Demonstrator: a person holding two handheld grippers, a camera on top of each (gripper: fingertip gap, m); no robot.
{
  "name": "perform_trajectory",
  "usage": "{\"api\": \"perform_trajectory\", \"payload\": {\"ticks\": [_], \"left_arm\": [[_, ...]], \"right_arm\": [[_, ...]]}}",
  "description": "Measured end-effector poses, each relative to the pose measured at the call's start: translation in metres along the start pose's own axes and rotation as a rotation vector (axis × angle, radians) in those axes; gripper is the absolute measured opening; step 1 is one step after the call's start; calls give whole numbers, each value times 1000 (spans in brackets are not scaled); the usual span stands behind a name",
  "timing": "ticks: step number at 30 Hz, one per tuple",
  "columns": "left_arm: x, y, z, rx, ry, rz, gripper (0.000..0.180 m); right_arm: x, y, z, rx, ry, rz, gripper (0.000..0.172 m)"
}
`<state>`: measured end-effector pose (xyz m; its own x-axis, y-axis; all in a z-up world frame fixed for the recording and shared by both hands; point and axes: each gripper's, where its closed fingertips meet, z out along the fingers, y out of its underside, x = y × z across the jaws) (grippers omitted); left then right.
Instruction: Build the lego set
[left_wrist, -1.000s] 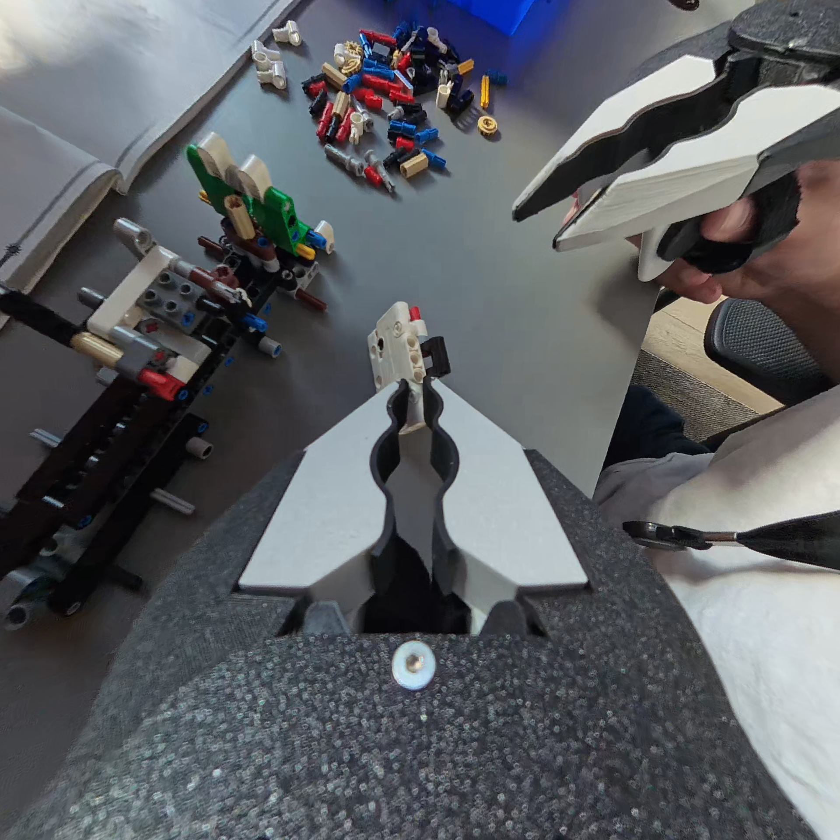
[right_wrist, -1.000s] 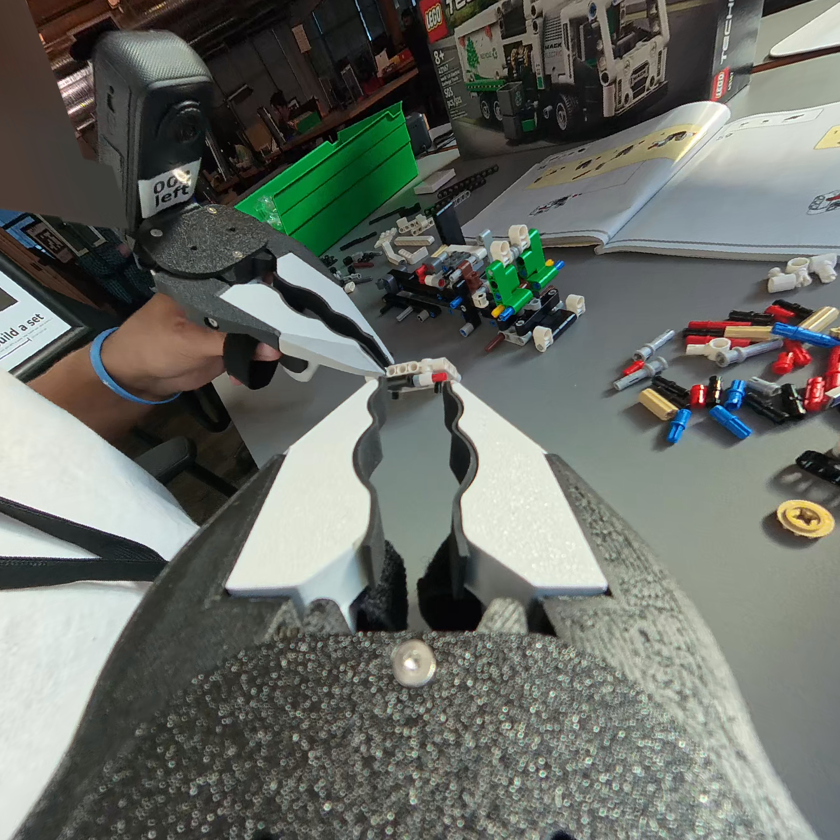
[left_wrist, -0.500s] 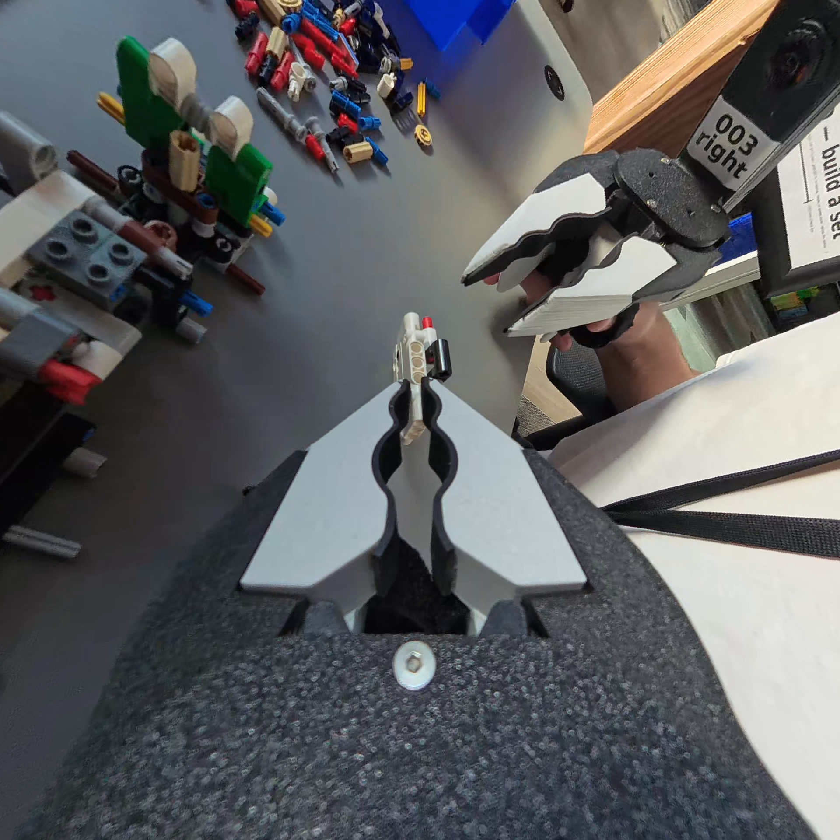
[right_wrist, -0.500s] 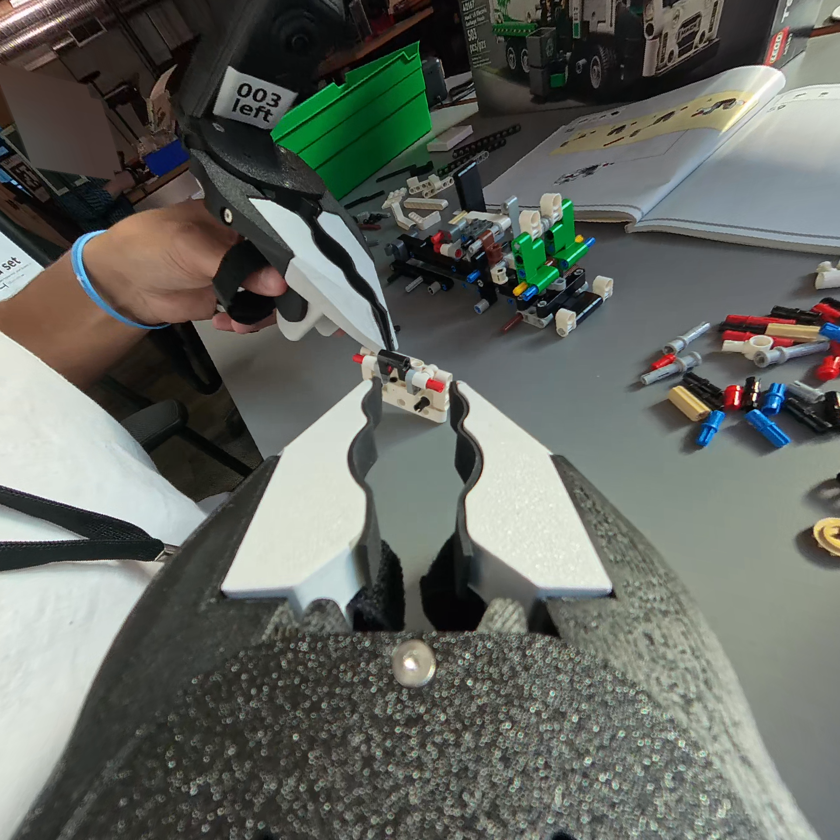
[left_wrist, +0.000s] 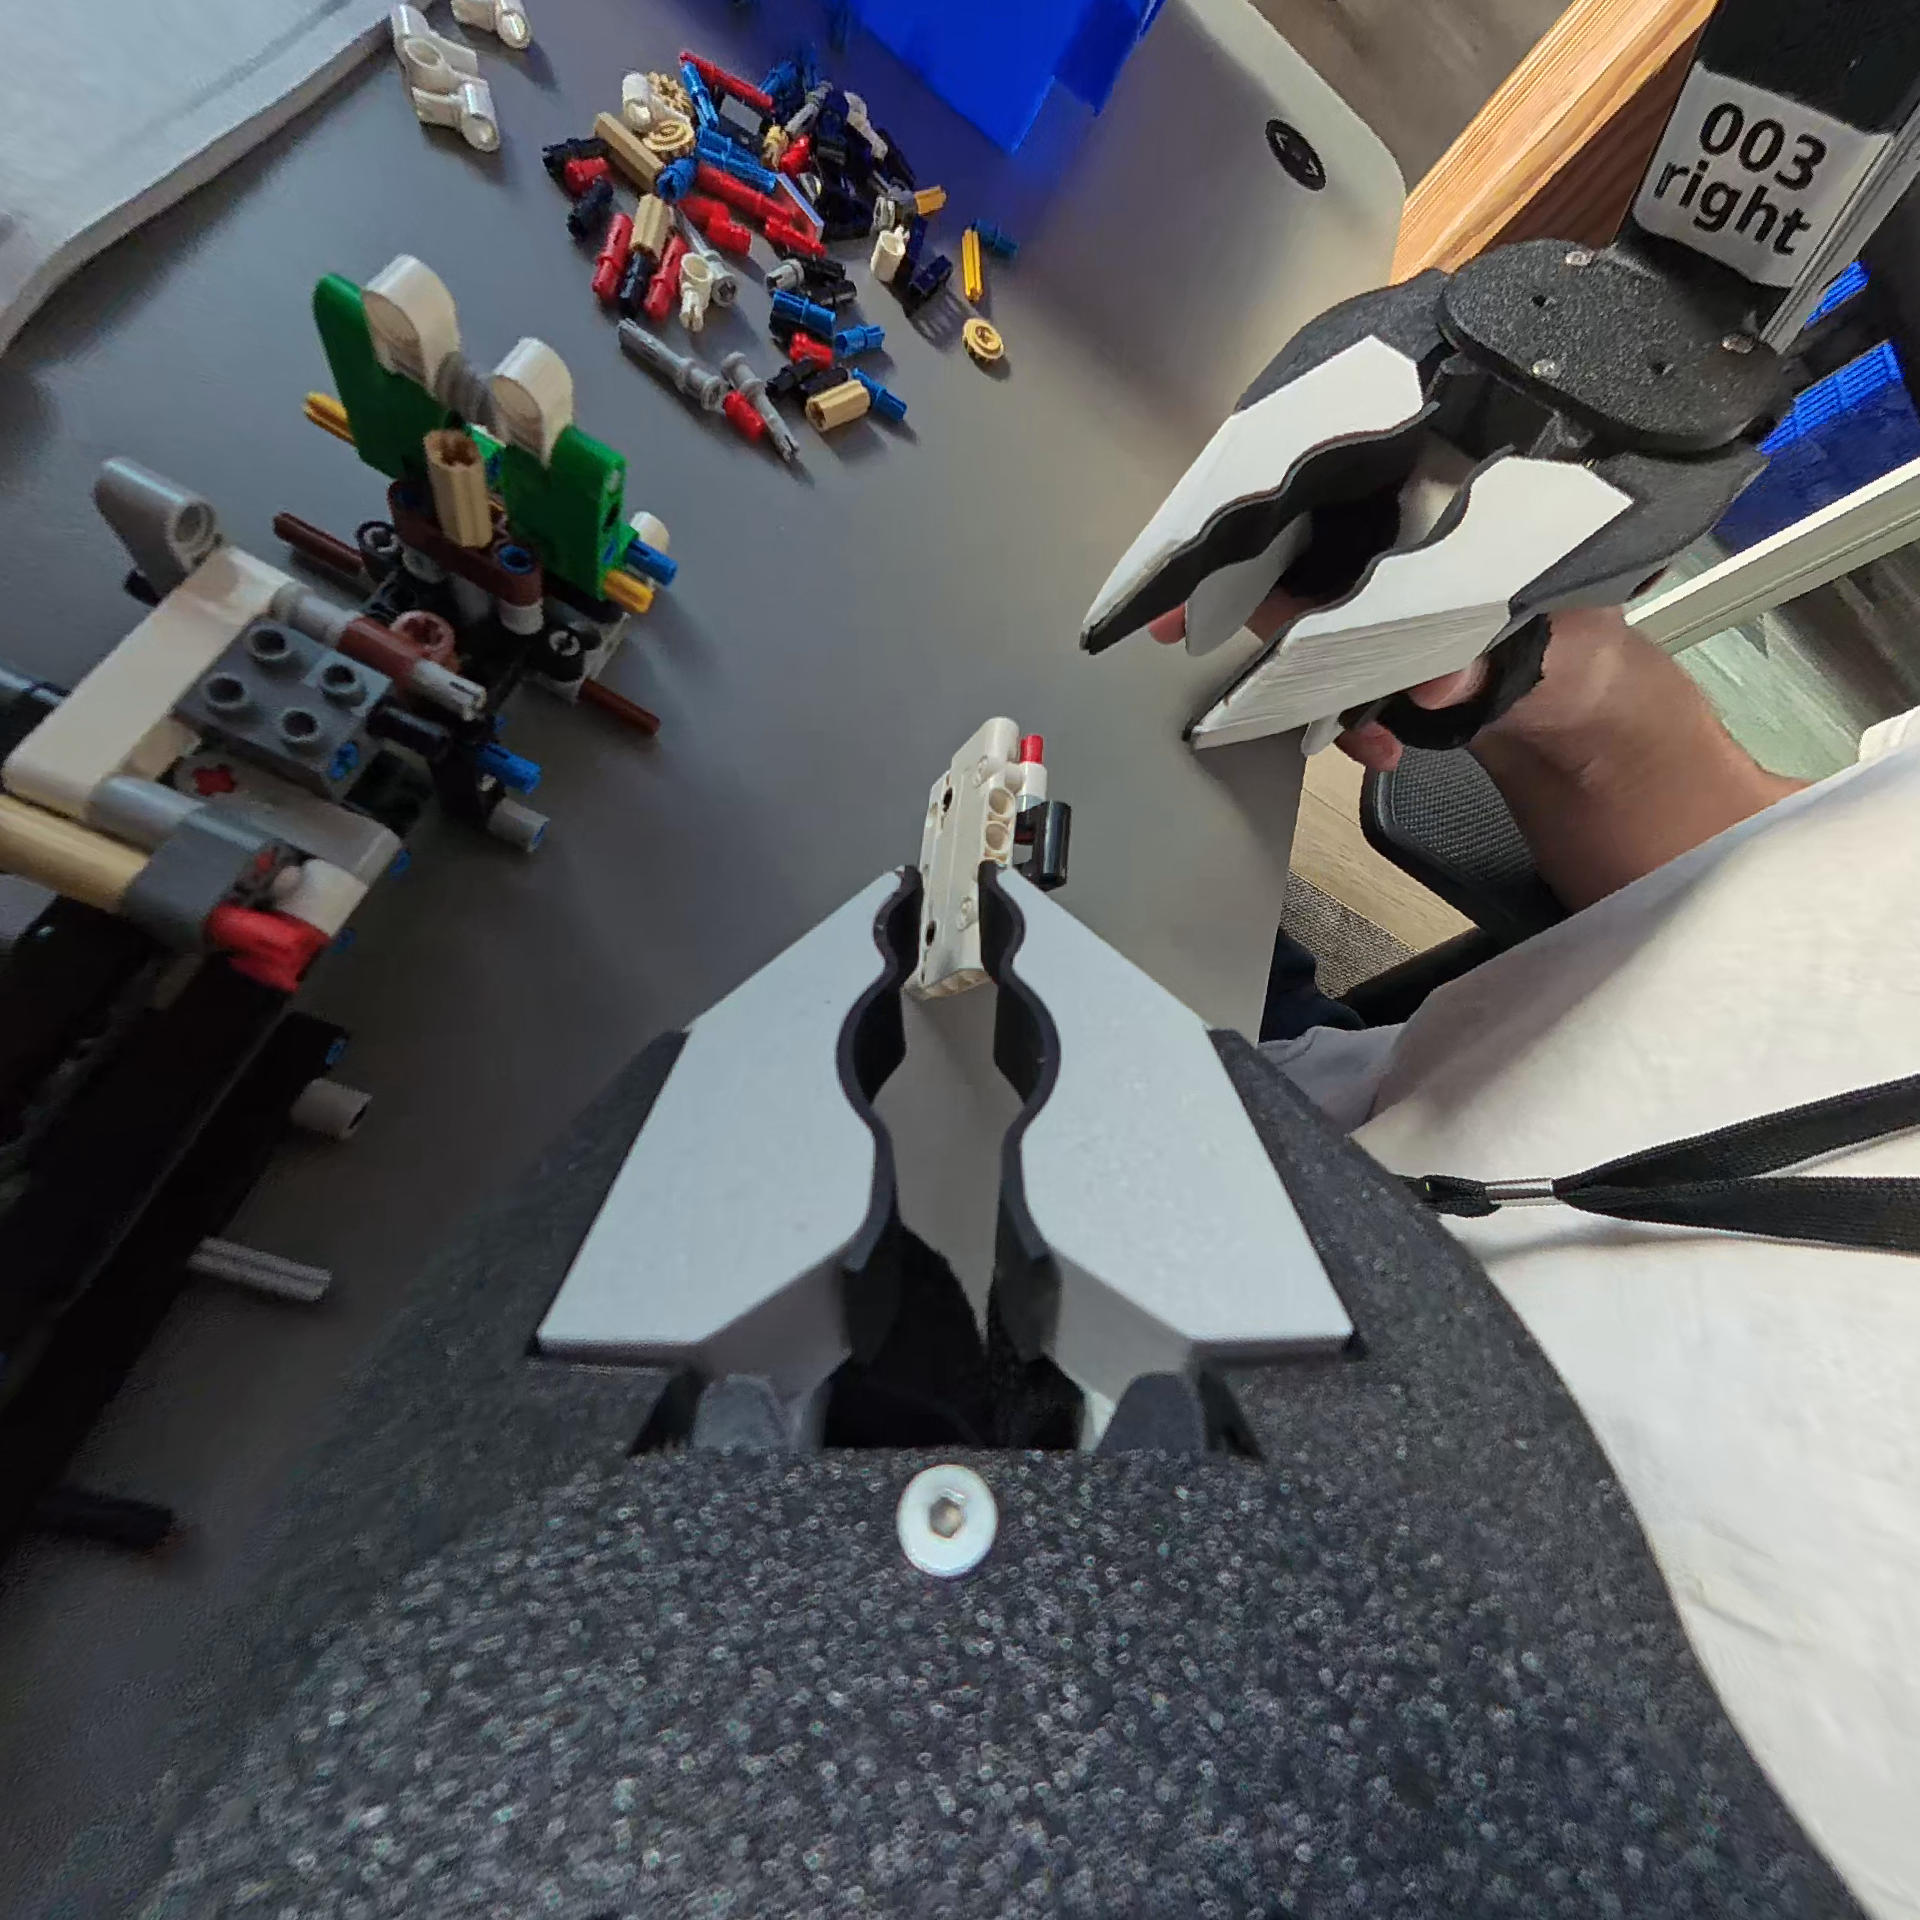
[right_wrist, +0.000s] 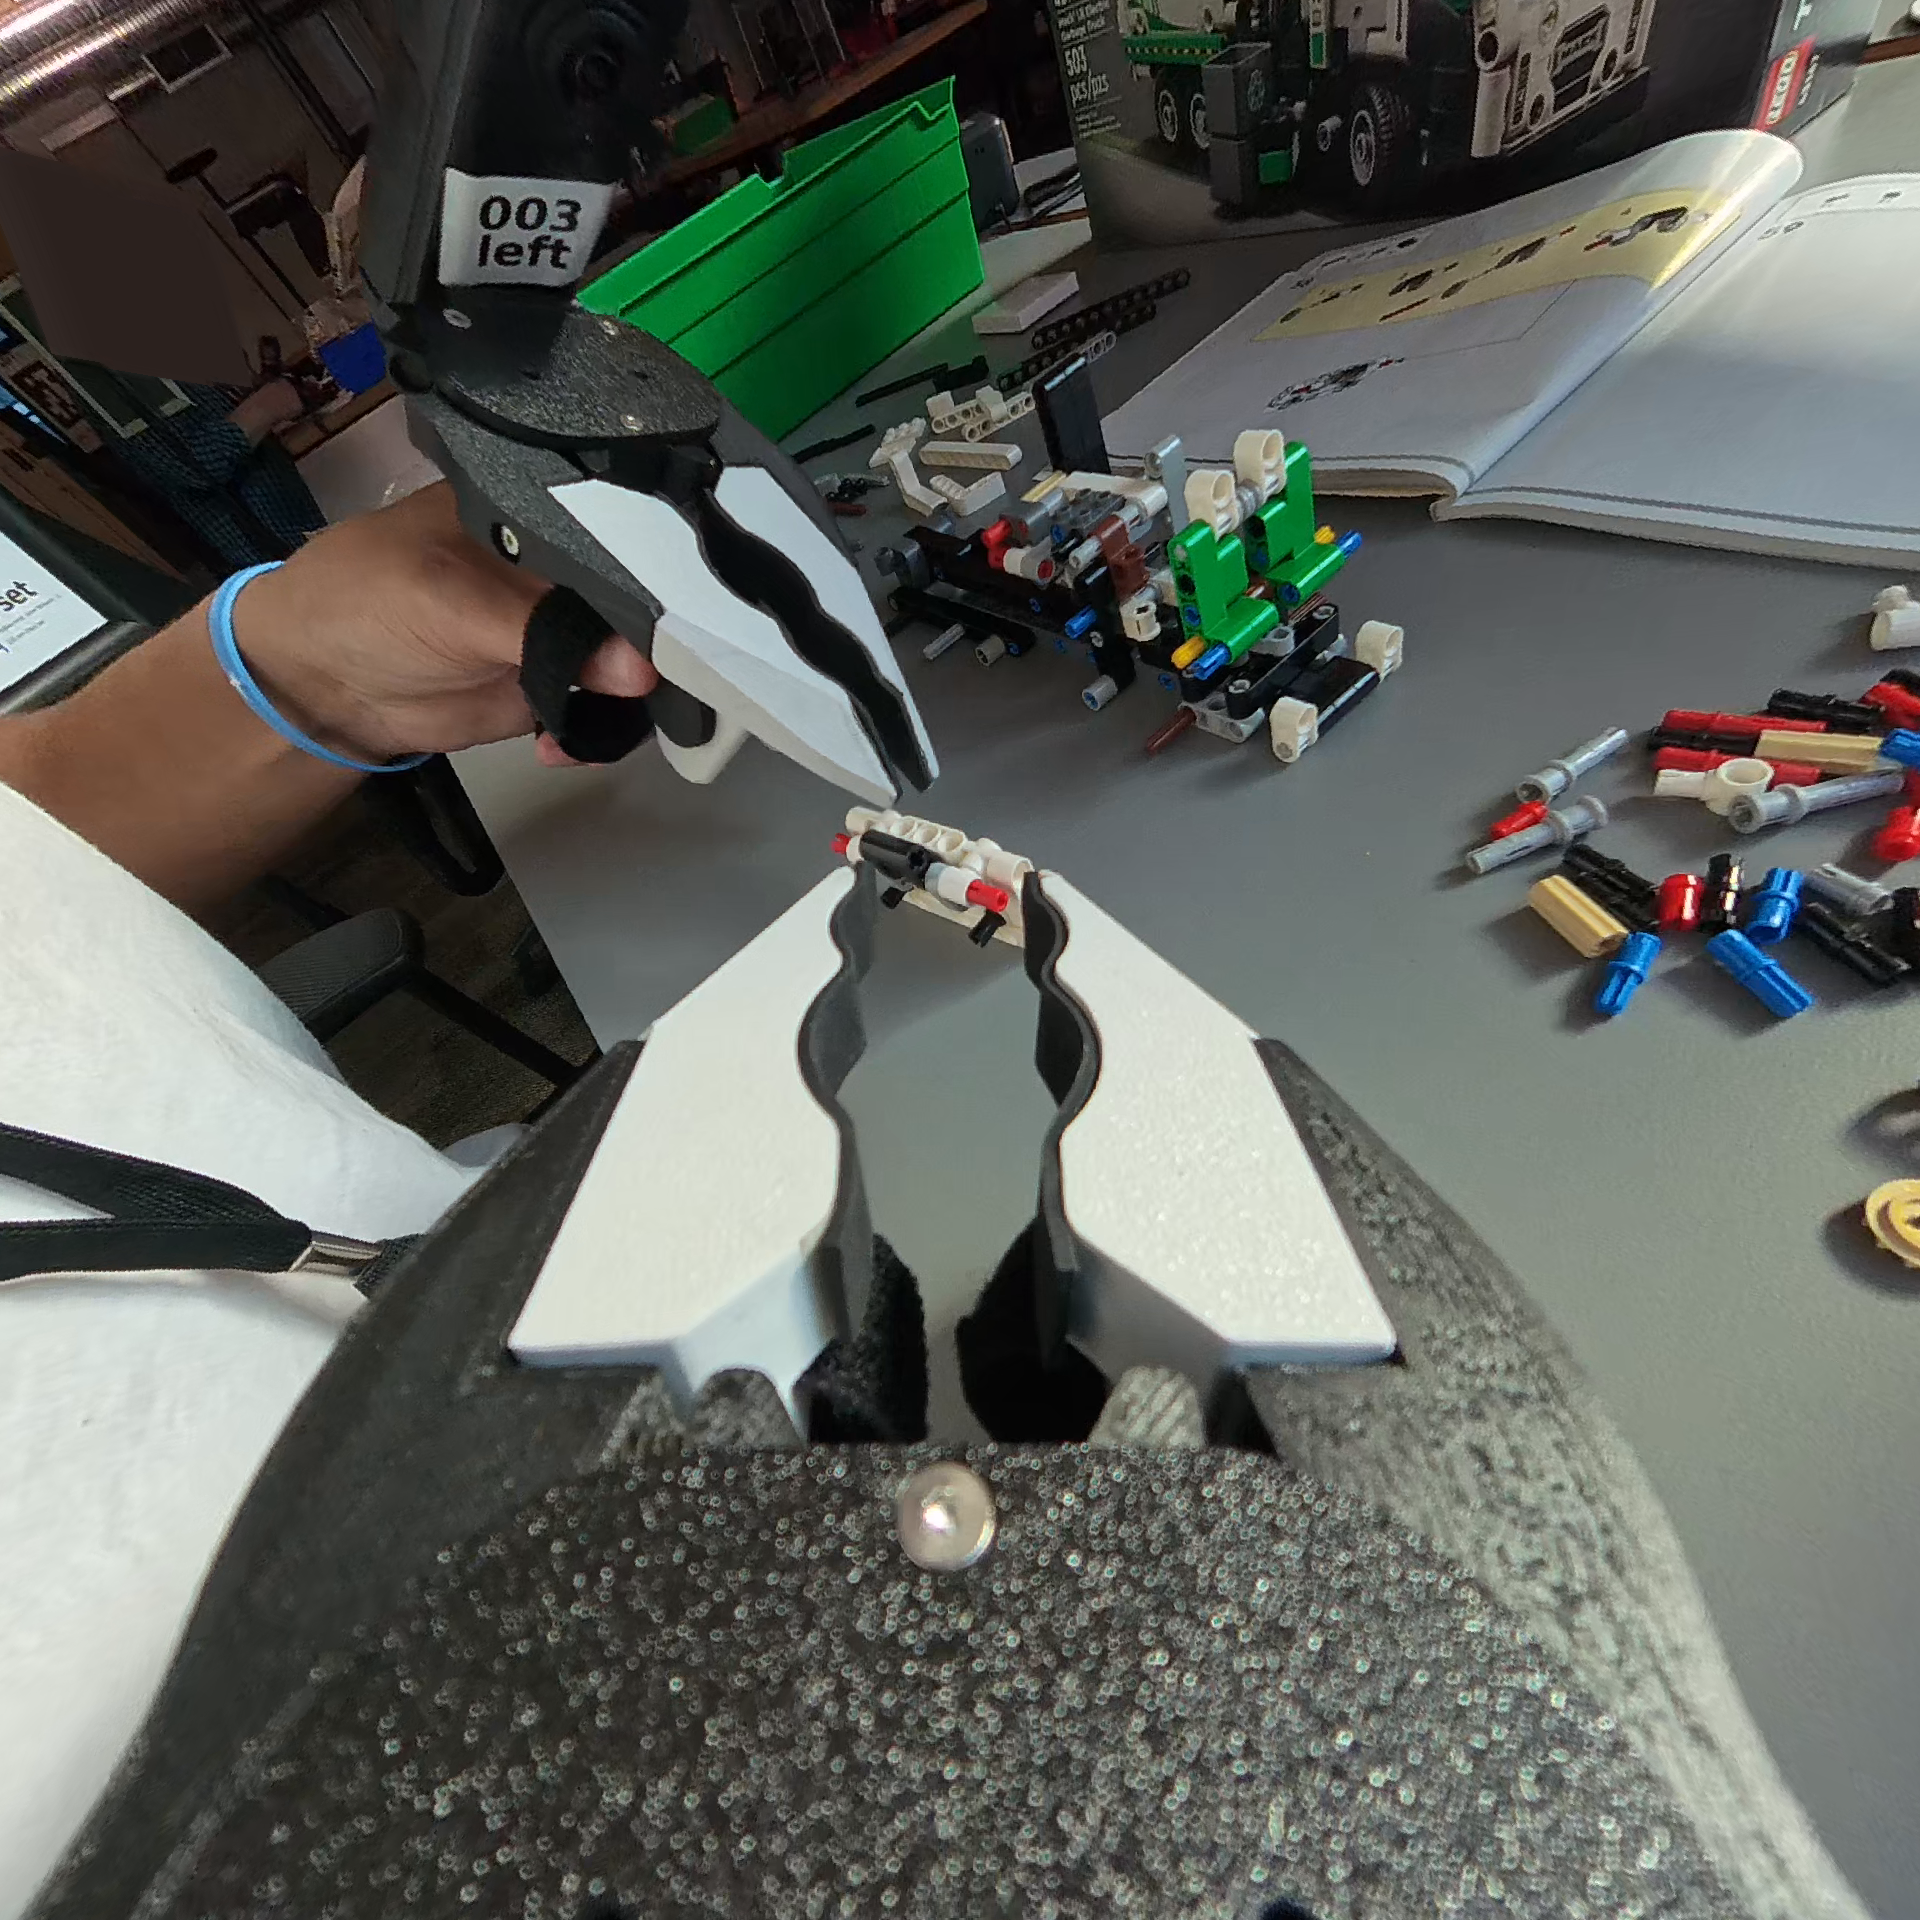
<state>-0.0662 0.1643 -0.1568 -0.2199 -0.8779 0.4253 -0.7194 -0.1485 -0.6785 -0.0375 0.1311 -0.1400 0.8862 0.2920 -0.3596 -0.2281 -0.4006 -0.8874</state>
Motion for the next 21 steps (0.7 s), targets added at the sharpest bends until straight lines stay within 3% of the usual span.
{"api": "perform_trajectory", "payload": {"ticks": [1,7,12,21], "left_arm": [[0,-1,-1,4,-5,8,8],[-3,-4,-22,61,-85,88,14],[-4,13,-46,65,-160,197,20],[-51,46,-84,185,-495,187,25]], "right_arm": [[0,0,0,-1,0,-2,27],[0,1,0,-1,3,-1,26],[0,2,0,-7,11,-8,26],[0,2,0,-3,21,-12,24]]}}
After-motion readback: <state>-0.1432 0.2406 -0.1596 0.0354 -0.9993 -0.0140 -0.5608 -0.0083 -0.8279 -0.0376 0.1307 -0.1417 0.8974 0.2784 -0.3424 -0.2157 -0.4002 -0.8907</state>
